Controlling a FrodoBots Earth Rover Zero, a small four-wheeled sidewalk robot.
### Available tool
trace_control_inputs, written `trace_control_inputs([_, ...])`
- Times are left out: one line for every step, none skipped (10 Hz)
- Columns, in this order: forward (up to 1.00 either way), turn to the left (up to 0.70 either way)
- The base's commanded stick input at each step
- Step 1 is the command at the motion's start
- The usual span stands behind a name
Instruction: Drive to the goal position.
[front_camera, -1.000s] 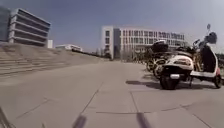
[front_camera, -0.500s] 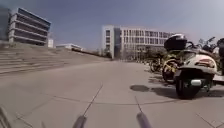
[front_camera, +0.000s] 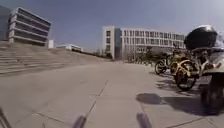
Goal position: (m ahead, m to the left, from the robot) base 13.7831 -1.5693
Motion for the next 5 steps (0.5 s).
trace_control_inputs([1.00,0.00])
trace_control_inputs([1.00,0.00])
trace_control_inputs([1.00,0.00])
trace_control_inputs([1.00,0.00])
trace_control_inputs([1.00,0.00])
